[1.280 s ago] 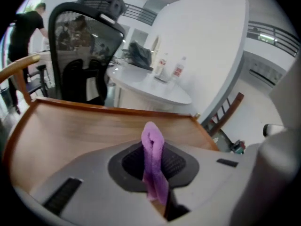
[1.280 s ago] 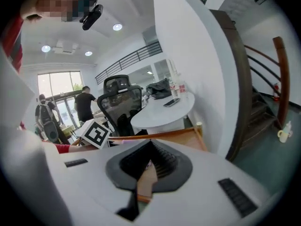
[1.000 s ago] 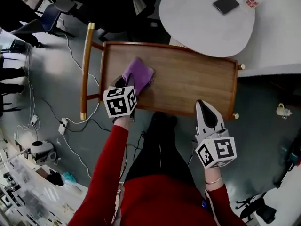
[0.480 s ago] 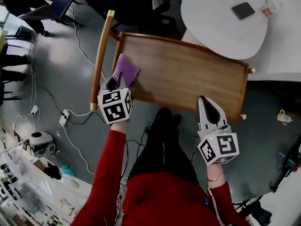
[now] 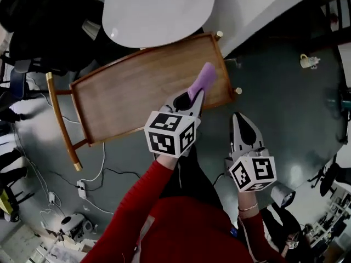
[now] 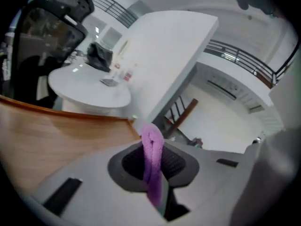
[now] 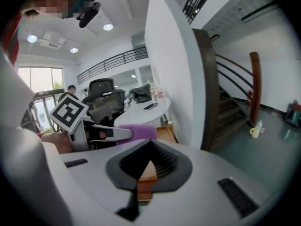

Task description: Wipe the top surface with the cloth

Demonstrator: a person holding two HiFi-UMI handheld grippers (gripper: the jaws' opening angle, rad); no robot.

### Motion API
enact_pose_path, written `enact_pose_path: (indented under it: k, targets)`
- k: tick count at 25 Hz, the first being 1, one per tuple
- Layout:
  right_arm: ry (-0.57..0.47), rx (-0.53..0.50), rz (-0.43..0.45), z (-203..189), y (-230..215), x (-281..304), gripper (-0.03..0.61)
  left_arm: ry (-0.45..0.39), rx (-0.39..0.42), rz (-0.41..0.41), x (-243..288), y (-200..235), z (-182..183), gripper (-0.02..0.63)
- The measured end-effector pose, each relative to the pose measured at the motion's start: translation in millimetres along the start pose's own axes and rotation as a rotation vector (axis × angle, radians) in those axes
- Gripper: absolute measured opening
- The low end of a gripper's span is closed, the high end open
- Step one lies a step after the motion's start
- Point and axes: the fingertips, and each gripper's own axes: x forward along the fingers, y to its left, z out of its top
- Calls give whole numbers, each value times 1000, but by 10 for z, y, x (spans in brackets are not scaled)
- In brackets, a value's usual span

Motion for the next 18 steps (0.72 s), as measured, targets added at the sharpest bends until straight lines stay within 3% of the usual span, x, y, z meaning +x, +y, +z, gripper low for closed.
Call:
enact_pose_path:
  k: [3, 6, 11, 18]
  targets:
    - [-35, 55, -101, -21, -322, -260, 12, 77, 17, -111, 520, -486, -186, 51]
    - [-49, 90, -155, -71, -474, -445, 11, 145, -10, -114, 801, -607, -427, 51]
    - [-42, 88, -123, -75, -529, -452, 11, 200, 11, -8, 792, -363, -655, 51]
    - [31, 9, 76, -30, -97, 126, 12, 197, 1, 229, 162, 582, -702, 51]
